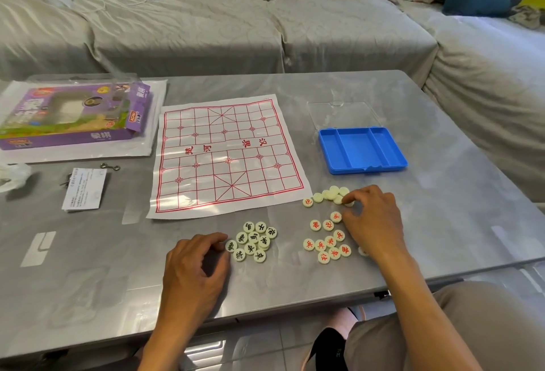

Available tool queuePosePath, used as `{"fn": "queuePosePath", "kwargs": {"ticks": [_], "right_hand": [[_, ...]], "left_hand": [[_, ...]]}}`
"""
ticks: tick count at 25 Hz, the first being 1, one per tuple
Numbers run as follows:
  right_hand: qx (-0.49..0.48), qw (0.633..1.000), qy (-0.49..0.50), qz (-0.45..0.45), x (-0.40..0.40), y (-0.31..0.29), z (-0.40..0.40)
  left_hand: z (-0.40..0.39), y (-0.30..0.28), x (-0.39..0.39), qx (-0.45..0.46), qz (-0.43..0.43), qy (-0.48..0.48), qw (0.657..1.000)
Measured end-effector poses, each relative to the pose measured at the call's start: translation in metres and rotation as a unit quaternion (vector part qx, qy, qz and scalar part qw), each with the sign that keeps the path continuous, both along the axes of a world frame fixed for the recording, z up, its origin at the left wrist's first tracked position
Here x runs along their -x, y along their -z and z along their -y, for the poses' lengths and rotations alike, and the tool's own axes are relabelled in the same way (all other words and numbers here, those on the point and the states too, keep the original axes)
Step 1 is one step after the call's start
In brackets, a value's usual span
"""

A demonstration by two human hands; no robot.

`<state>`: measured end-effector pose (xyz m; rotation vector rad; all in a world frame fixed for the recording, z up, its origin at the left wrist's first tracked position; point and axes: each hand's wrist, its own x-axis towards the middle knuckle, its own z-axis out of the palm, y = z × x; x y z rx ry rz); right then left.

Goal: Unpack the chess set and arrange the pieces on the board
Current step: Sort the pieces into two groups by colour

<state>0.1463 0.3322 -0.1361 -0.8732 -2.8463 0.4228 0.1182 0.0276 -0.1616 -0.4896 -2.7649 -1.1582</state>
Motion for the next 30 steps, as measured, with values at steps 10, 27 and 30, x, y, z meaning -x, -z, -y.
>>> {"fn": "queuePosePath", "kwargs": {"ticks": [10, 27, 30], "right_hand": [[0.02, 0.997, -0.076, -0.012, -0.001, -0.002, 0.005], [0.016, 1.0, -0.021, -0.012, -0.003, 0.003, 0.002], [0.019, 1.0, -0.02, -0.015, -0.001, 0.004, 0.002]], "left_hand": [[0.0, 0.0, -0.001, 0.002, 0.007, -0.001, 1.0], [0.001, 0.003, 0.001, 0.009, 0.013, -0.003, 1.0], [0.001, 0.003, 0.001, 0.008, 0.013, -0.005, 1.0]]}}
